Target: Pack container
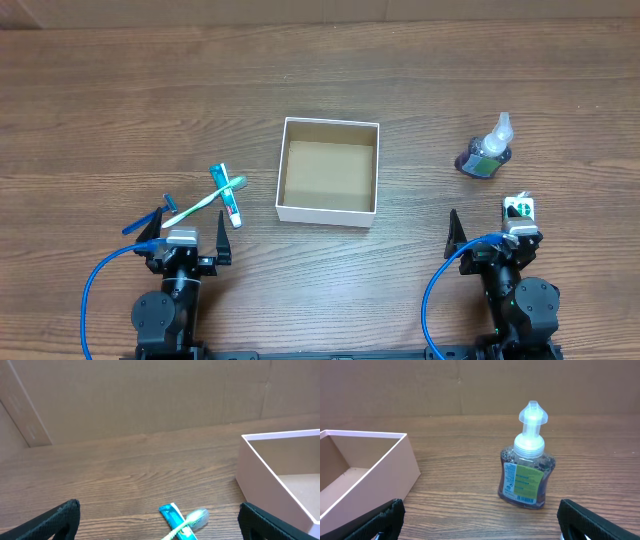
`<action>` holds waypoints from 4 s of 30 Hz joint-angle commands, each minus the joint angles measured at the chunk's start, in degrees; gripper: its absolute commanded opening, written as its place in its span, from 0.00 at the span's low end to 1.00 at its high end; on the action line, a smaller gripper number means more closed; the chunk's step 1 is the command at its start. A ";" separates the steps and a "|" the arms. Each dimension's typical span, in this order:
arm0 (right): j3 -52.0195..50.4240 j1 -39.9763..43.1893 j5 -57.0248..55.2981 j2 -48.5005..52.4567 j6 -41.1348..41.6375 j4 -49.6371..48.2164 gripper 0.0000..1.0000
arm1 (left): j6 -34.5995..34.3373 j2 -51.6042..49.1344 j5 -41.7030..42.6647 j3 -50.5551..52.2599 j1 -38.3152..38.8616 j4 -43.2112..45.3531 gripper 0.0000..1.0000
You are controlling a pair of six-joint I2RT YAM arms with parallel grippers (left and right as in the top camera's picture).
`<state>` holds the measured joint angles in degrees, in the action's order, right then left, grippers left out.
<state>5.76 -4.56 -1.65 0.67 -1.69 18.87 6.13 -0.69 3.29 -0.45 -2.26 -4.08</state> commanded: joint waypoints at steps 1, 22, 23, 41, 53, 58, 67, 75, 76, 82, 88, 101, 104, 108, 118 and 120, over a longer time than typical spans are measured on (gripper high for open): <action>-0.17 -0.31 0.24 -0.50 0.26 -0.46 1.00 | -0.35 0.42 0.76 0.17 -0.20 0.02 1.00; -0.17 -0.31 0.24 -0.50 0.26 -0.48 1.00 | -0.37 0.42 0.79 0.17 -0.20 0.02 1.00; -0.17 -0.31 0.24 -0.50 0.26 -0.48 1.00 | -0.37 0.42 0.79 0.17 -0.20 0.02 1.00; -0.17 -0.31 0.24 -0.50 0.28 -0.48 1.00 | -2.67 0.42 1.14 0.17 -0.20 0.31 1.00; 0.79 -0.31 0.26 0.33 5.14 -0.59 1.00 | -16.94 0.20 2.27 -4.85 -0.20 -6.14 1.00; 5.33 -0.31 0.28 5.86 9.40 -0.59 1.00 | -17.57 -5.09 2.27 -13.44 -0.20 -11.91 1.00; 26.03 -0.24 1.77 30.71 10.51 5.55 1.00 | -19.52 -29.35 3.34 -35.78 -0.20 -24.33 1.00; 59.04 -0.20 4.00 56.98 10.49 27.91 1.00 | -18.29 -54.16 6.08 -66.38 -0.20 -51.32 1.00; 63.21 -0.20 4.98 59.76 10.51 30.88 1.00 | -17.38 -56.72 6.05 -69.83 -0.20 -54.53 1.00; 77.40 -0.20 2.58 69.75 10.54 40.24 1.00 | -16.81 -66.23 5.46 -80.46 -0.20 -64.74 1.00; 77.57 3.43 -4.70 75.36 12.41 36.79 1.00 | -16.83 -68.22 5.53 -80.52 -0.20 -64.87 1.00; 77.46 12.94 5.42 92.13 10.69 35.43 1.00 | -16.85 -68.19 5.51 -80.52 -0.20 -64.89 1.00; 77.46 12.94 4.98 94.40 10.27 35.26 1.00 | -16.85 -68.19 5.51 -80.52 -0.20 -64.89 1.00; 77.46 12.94 4.98 97.29 10.27 35.78 1.00 | -16.83 -68.19 5.51 -80.52 -0.20 -64.89 1.00; 77.44 12.94 4.96 98.14 10.27 36.06 0.79 | -16.83 -68.19 5.46 -80.52 -0.20 -64.85 1.00; 77.44 12.94 4.92 98.14 10.25 36.28 0.73 | -16.83 -68.19 5.46 -80.52 -0.20 -64.85 1.00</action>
<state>81.87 8.27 2.96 99.18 8.78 55.11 -11.84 -68.90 7.99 -79.50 -2.26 -69.01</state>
